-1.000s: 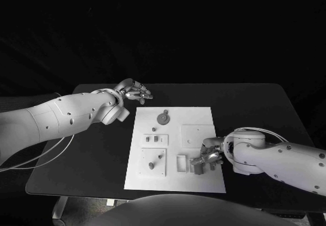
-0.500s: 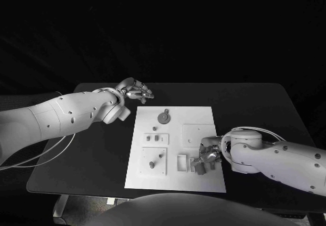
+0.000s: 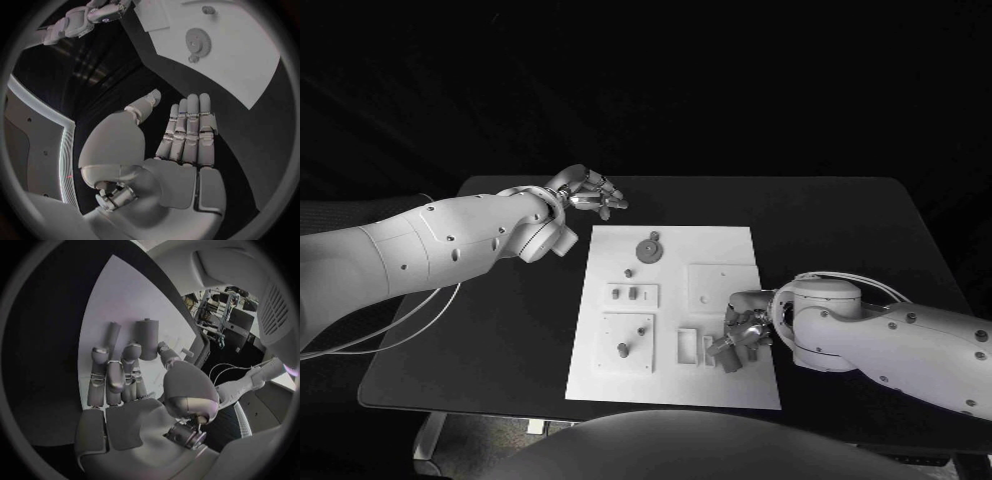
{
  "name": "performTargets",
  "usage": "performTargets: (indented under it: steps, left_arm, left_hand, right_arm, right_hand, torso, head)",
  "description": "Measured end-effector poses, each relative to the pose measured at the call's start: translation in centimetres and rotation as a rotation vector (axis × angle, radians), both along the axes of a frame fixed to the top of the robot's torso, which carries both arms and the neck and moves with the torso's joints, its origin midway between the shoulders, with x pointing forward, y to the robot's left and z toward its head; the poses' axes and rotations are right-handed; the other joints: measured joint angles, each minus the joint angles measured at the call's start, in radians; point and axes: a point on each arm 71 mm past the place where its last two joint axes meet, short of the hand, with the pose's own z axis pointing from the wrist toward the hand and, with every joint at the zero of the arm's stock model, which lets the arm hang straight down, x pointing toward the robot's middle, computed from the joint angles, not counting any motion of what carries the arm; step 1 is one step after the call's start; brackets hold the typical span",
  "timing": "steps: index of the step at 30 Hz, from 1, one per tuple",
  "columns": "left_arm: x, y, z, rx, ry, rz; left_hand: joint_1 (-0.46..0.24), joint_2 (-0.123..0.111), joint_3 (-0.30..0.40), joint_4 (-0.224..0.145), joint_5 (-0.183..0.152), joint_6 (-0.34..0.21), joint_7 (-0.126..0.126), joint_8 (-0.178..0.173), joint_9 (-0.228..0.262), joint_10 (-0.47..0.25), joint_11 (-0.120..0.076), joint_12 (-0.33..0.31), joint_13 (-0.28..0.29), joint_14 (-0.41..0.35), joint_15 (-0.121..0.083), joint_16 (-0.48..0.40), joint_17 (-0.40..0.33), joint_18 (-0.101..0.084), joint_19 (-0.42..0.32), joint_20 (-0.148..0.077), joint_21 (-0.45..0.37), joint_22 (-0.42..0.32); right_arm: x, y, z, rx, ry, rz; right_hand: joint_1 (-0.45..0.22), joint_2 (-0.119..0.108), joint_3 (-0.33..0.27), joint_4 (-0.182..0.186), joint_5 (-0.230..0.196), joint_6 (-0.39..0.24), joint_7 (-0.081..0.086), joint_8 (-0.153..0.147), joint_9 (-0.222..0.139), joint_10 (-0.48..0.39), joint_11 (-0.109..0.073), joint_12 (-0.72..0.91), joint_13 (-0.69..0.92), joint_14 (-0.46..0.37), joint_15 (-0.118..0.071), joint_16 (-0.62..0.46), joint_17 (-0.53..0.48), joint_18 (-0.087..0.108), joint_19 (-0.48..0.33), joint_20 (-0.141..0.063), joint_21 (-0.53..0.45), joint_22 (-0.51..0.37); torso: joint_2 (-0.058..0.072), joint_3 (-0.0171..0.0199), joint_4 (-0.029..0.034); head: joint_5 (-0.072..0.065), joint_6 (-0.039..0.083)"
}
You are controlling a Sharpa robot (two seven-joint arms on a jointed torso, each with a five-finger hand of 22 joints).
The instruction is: Assemble the parts on the task board
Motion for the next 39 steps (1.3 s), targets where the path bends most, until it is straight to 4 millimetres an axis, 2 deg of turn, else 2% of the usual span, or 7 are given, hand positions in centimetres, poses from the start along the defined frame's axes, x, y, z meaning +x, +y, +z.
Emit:
performTargets:
  steps: [3, 5, 13, 27, 28, 29, 39]
  left_arm:
    - [0.0, 0.1, 0.0, 0.001, 0.001, 0.002]
    - [0.0, 0.1, 0.0, 0.002, 0.002, 0.003]
    - [0.0, 0.2, -0.1, 0.004, 0.006, 0.006]
    - [0.0, 0.2, -0.1, 0.006, 0.013, 0.009]
    - [0.0, 0.2, -0.1, 0.006, 0.014, 0.009]
    - [0.0, 0.2, -0.1, 0.006, 0.014, 0.008]
    - [0.0, 0.0, -0.2, 0.006, 0.018, 0.006]
  left_hand:
    - [0.0, 0.0, 0.0, 0.0, 0.0, 0.0, 0.0, 0.0, 0.001, 0.0, 0.0, 0.0, -0.001, 0.0, 0.0, 0.0, 0.0, 0.0, 0.0, 0.0, 0.0, 0.001]
    - [0.0, 0.0, 0.0, 0.0, 0.0, 0.0, 0.0, 0.0, 0.001, 0.0, 0.0, 0.0, -0.001, 0.0, 0.0, 0.0, 0.0, 0.0, 0.0, 0.0, 0.0, 0.001]
    - [0.0, 0.0, 0.0, 0.0, 0.0, 0.0, 0.0, 0.0, 0.001, 0.0, 0.0, 0.0, -0.001, 0.0, 0.0, 0.0, 0.001, -0.001, 0.0, 0.0, 0.0, 0.001]
    - [0.0, 0.0, -0.003, 0.003, 0.0, 0.0, 0.0, 0.0, 0.001, 0.0, 0.0, 0.0, -0.002, 0.0, 0.0, 0.0, 0.002, -0.003, 0.0, 0.0, 0.0, 0.001]
    - [0.0, 0.0, -0.003, 0.003, 0.0, 0.0, 0.0, 0.0, 0.001, -0.001, 0.001, 0.0, -0.002, 0.0, 0.0, 0.0, 0.002, -0.003, 0.0, 0.0, 0.0, 0.001]
    - [0.0, 0.0, -0.003, 0.003, 0.0, 0.0, 0.0, 0.0, 0.001, -0.003, 0.003, 0.0, -0.002, 0.0, 0.0, 0.0, 0.002, -0.004, 0.0, 0.0, 0.0, 0.001]
    - [0.0, 0.0, -0.003, 0.003, 0.0, 0.0, 0.0, 0.0, 0.0, -0.004, 0.004, 0.0, -0.003, 0.0, 0.0, 0.0, 0.003, 0.006, 0.0, 0.0, -0.004, 0.001]
  right_arm:
    - [-0.1, -0.3, 0.1, 0.011, 0.007, -0.016]
    - [0.1, -0.5, 0.3, 0.021, 0.015, -0.032]
    - [1.1, -0.8, 2.2, 0.109, 0.072, -0.122]
    - [1.4, 1.3, 2.6, 0.223, 0.208, -0.222]
    - [1.4, 1.5, 2.6, 0.225, 0.213, -0.224]
    - [1.4, 1.6, 2.6, 0.227, 0.218, -0.225]
    - [1.2, 3.2, 2.0, 0.217, 0.24, -0.219]
  right_hand:
    - [-0.014, 0.014, -0.004, -0.004, 0.002, 0.01, 0.001, -0.005, -0.006, 0.009, -0.002, 0.0, 0.0, 0.012, 0.002, 0.0, 0.011, 0.0, 0.003, 0.003, 0.0, 0.0]
    - [-0.024, 0.024, 0.023, -0.036, 0.002, 0.015, -0.001, -0.005, -0.01, 0.013, -0.006, -0.004, 0.001, 0.02, 0.004, -0.002, 0.021, 0.0, 0.005, 0.005, 0.0, 0.0]
    - [-0.044, 0.044, 0.019, -0.039, 0.002, 0.025, -0.006, -0.005, -0.007, 0.02, -0.009, -0.004, 0.003, 0.03, 0.009, -0.005, 0.047, 0.0, 0.016, 0.004, 0.004, 0.0]
    - [-0.049, 0.04, 0.018, -0.041, 0.002, 0.025, -0.006, -0.005, -0.007, 0.022, -0.007, -0.009, 0.003, 0.032, 0.008, -0.01, 0.038, 0.0, 0.016, 0.005, 0.004, 0.0]
    - [-0.06, 0.029, 0.069, -0.09, 0.002, 0.025, -0.006, -0.006, -0.009, 0.022, -0.007, -0.013, 0.003, 0.033, 0.008, -0.014, 0.035, 0.0, 0.016, 0.005, 0.004, 0.0]
    - [-0.066, 0.026, 0.082, -0.102, 0.001, 0.025, -0.006, -0.008, -0.01, 0.022, -0.007, -0.013, 0.003, 0.033, 0.008, -0.014, 0.035, 0.0, 0.016, 0.005, 0.004, 0.0]
    - [-0.078, 0.019, 0.09, -0.102, 0.001, 0.025, -0.006, -0.008, -0.01, 0.023, -0.005, -0.013, 0.002, 0.031, 0.006, -0.014, 0.032, 0.0, 0.017, 0.006, 0.004, 0.0]
  torso:
    - [0.0, 0.0, 0.0]
    - [0.0, 0.0, 0.0]
    - [0.0, 0.0, -0.0001]
    - [0.0, -0.0004, -0.0001]
    - [0.0, -0.0006, -0.0001]
    - [0.0, -0.0006, -0.0001]
    - [0.0, -0.0005, -0.0002]
  head:
    - [0.001, 0.0]
    - [0.001, 0.0]
    - [0.0, 0.0]
    - [-0.002, 0.0]
    - [-0.003, 0.0]
    - [-0.003, 0.0]
    - [-0.003, 0.0]
